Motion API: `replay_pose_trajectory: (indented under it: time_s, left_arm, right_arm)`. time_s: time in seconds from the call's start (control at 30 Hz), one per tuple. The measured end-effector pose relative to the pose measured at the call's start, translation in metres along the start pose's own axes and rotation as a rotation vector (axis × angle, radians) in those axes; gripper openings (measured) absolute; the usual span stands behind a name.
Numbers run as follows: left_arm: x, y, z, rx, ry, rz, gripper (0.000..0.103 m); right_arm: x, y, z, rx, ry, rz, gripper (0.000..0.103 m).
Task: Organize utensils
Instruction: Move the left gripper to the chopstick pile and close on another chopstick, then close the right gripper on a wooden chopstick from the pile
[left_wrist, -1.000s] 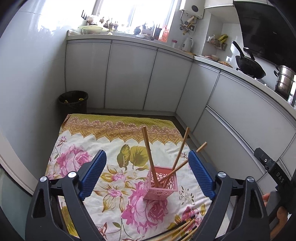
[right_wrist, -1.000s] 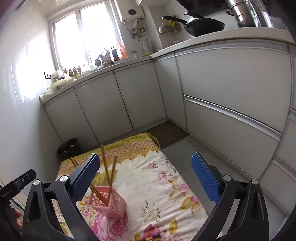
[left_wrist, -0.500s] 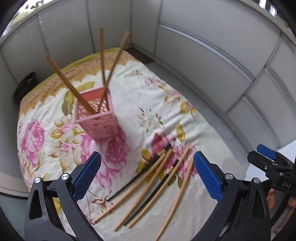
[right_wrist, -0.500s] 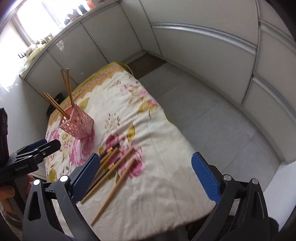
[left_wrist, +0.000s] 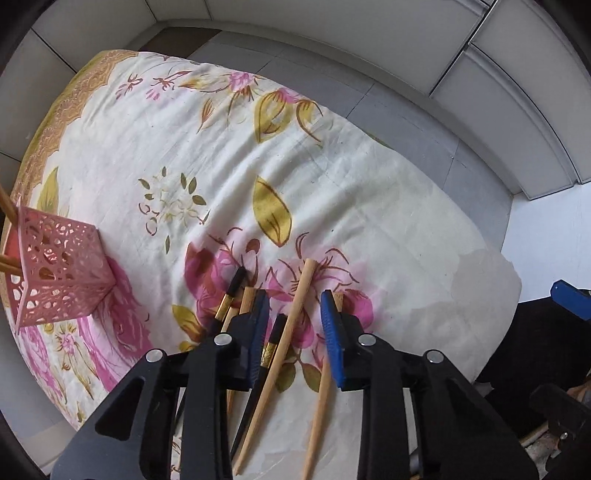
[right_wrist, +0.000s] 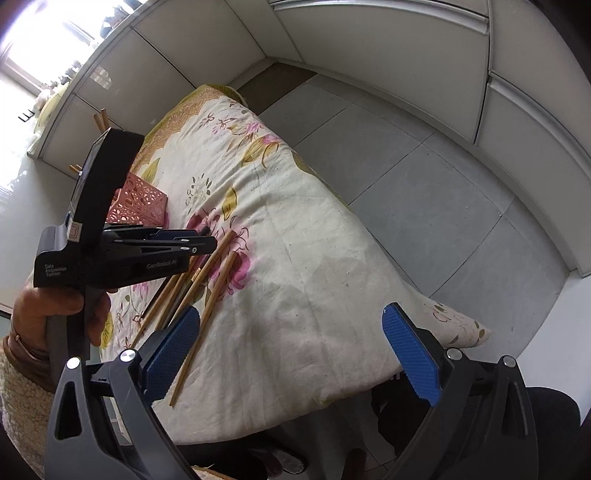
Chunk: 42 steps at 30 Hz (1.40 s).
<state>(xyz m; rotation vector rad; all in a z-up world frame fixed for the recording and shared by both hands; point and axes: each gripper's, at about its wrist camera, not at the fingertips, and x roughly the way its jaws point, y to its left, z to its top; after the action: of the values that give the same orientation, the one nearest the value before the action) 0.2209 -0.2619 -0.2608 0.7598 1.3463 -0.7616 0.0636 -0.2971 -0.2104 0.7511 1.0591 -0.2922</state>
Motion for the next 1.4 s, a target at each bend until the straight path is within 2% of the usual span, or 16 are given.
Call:
replay_pose_trajectory:
  time_s: [0.2, 0.23, 0.37, 0.5, 0.63, 0.7, 0.73, 0.8, 0.83, 0.87, 0.93, 1.03, 1.2, 1.3, 1.37, 1.4]
  left_arm:
    - [0.013, 0.003, 0.006, 0.004, 0.021, -0.025, 0.026]
    - [0.016, 0.004, 0.006, 0.004, 0.024, -0.025, 0.021]
    - [0.032, 0.003, 0.013, 0.006, 0.057, -0.039, 0.013]
    - [0.027, 0.003, 0.013, 0.000, 0.024, -0.051, 0.007]
    - [-0.002, 0.023, -0.002, -0.097, -0.075, -0.112, 0.006]
    - [-0.025, 0.038, -0.014, -0.144, -0.136, -0.133, 0.006]
    - [-0.038, 0.045, -0.021, -0.158, -0.163, -0.139, 0.006]
    - [-0.060, 0.057, -0.036, -0.183, -0.216, -0.146, 0.006]
    - [-0.073, 0.064, -0.045, -0.199, -0.247, -0.151, 0.006]
    - [-0.082, 0.066, -0.056, -0.211, -0.275, -0.158, 0.006]
    - [-0.099, 0.075, -0.076, -0.237, -0.335, -0.166, 0.006]
    - [-0.120, 0.085, -0.102, -0.263, -0.405, -0.181, 0.006]
    - [-0.128, 0.094, -0.118, -0.260, -0.454, -0.177, 0.006]
    - [-0.120, 0.097, -0.118, -0.271, -0.460, -0.167, 0.006]
    - [-0.121, 0.098, -0.124, -0.278, -0.470, -0.162, 0.006]
    - [-0.125, 0.100, -0.128, -0.283, -0.477, -0.160, 0.006]
  right_arm:
    - [0.003, -0.001, 0.003, 0.008, 0.014, 0.000, 0.096]
    - [0.004, -0.001, 0.003, 0.009, 0.014, -0.003, 0.096]
    - [0.009, 0.001, 0.004, 0.003, 0.029, -0.019, 0.096]
    - [0.018, 0.009, 0.005, -0.010, 0.045, -0.046, 0.096]
    - [0.033, 0.029, 0.013, -0.040, 0.057, -0.086, 0.096]
    - [0.046, 0.038, 0.019, -0.035, 0.092, -0.090, 0.090]
    - [0.054, 0.042, 0.021, -0.029, 0.117, -0.092, 0.084]
    - [0.071, 0.051, 0.027, -0.019, 0.175, -0.097, 0.069]
    - [0.080, 0.055, 0.030, -0.011, 0.203, -0.107, 0.056]
    - [0.087, 0.058, 0.031, -0.005, 0.230, -0.115, 0.048]
    - [0.100, 0.069, 0.032, 0.001, 0.269, -0.130, 0.044]
    - [0.106, 0.089, 0.034, -0.032, 0.253, -0.184, 0.043]
    - [0.115, 0.105, 0.038, -0.027, 0.276, -0.226, 0.040]
    - [0.126, 0.109, 0.039, -0.009, 0.297, -0.247, 0.026]
    - [0.137, 0.110, 0.040, 0.012, 0.319, -0.267, 0.011]
    - [0.139, 0.111, 0.040, 0.018, 0.302, -0.274, 0.010]
